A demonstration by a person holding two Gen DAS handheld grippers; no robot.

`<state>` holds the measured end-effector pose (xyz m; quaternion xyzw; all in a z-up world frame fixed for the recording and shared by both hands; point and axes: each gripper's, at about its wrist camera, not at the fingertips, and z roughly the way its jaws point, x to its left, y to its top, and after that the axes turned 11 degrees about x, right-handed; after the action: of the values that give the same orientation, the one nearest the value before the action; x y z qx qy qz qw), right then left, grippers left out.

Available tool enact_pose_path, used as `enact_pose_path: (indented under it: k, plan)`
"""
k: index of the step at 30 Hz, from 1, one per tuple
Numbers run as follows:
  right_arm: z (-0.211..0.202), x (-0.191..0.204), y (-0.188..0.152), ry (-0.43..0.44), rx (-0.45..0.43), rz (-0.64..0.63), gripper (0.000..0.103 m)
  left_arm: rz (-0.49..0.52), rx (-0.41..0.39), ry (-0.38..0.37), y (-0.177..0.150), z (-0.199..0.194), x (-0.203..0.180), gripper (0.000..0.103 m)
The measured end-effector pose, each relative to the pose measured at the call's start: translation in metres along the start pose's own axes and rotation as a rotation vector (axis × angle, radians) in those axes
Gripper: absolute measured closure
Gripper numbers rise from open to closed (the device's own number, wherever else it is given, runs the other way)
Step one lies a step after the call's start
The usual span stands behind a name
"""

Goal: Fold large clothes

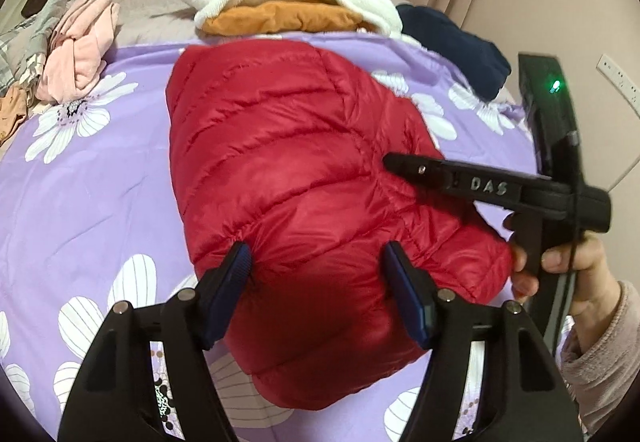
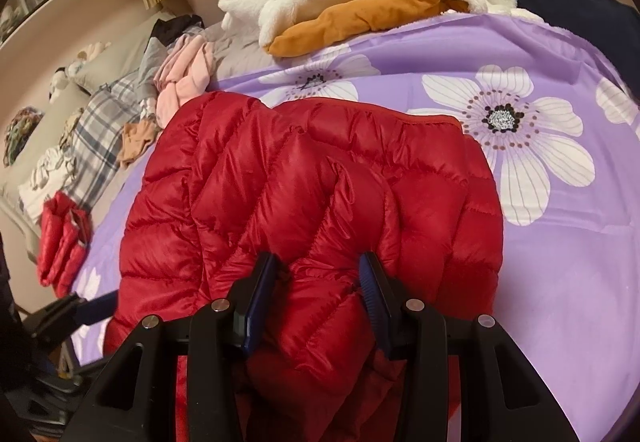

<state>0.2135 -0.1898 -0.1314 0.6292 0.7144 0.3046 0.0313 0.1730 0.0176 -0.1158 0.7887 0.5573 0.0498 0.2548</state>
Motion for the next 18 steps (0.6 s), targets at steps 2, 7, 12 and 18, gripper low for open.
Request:
enact_pose_path:
  k: [2, 7, 12, 18]
  plan:
    - [0.000, 0.000, 0.000, -0.001, -0.001, -0.001, 0.059, 0.006, 0.008, 0.005, -0.001, 0.004, 0.000, 0.035]
    - [0.002, -0.002, -0.002, 0.007, -0.003, 0.007, 0.059, -0.003, 0.011, -0.001, -0.001, 0.010, 0.000, 0.032]
    - [-0.003, 0.001, -0.003, 0.000, -0.013, 0.010, 0.059, 0.000, 0.014, 0.007, -0.001, 0.010, -0.004, 0.028]
    - [-0.028, 0.010, -0.011, 0.010, -0.050, -0.029, 0.057, -0.017, 0.015, 0.005, -0.002, 0.008, -0.002, 0.027]
